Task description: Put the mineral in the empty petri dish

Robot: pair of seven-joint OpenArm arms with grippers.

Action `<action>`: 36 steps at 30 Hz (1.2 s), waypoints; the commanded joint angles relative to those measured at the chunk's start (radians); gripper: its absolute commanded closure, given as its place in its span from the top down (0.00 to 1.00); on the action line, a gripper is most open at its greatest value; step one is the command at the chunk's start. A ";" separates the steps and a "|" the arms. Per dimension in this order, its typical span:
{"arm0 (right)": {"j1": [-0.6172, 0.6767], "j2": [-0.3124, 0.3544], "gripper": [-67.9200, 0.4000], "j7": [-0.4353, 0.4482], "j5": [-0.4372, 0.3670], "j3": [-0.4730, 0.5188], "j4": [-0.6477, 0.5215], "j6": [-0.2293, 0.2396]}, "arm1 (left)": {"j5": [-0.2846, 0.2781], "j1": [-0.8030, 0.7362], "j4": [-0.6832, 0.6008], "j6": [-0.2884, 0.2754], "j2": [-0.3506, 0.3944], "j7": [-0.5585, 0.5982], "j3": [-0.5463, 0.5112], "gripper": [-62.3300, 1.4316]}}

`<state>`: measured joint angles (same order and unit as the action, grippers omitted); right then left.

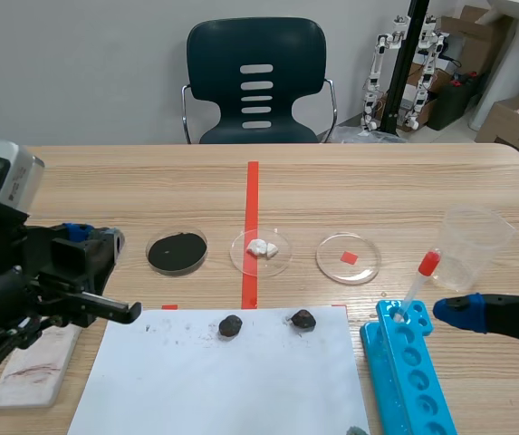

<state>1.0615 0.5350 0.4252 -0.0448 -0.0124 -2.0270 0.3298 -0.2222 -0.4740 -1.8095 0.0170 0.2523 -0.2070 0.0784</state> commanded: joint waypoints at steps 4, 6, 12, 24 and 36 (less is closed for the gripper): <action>-0.003 0.005 1.00 0.018 -0.010 0.007 -0.008 0.000 | -0.047 0.145 0.123 0.026 0.000 -0.042 0.000 0.13; -0.003 0.005 1.00 0.018 -0.010 0.007 -0.008 0.000 | -0.060 0.208 0.188 0.026 -0.001 -0.047 0.000 0.13; -0.003 0.005 1.00 0.018 -0.010 0.007 -0.008 0.000 | -0.060 0.390 0.402 0.063 -0.005 -0.048 0.000 0.13; -0.003 0.005 1.00 0.018 -0.010 0.007 -0.008 0.000 | -0.107 0.652 0.778 0.130 -0.014 -0.044 0.000 0.13; -0.003 0.005 1.00 0.018 -0.010 0.007 -0.008 0.000 | -0.102 0.779 0.980 0.090 -0.057 0.032 0.000 0.13</action>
<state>1.0615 0.5354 0.4252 -0.0448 -0.0124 -2.0270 0.3298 -0.3225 0.2867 -0.8120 0.1036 0.1955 -0.1928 0.0784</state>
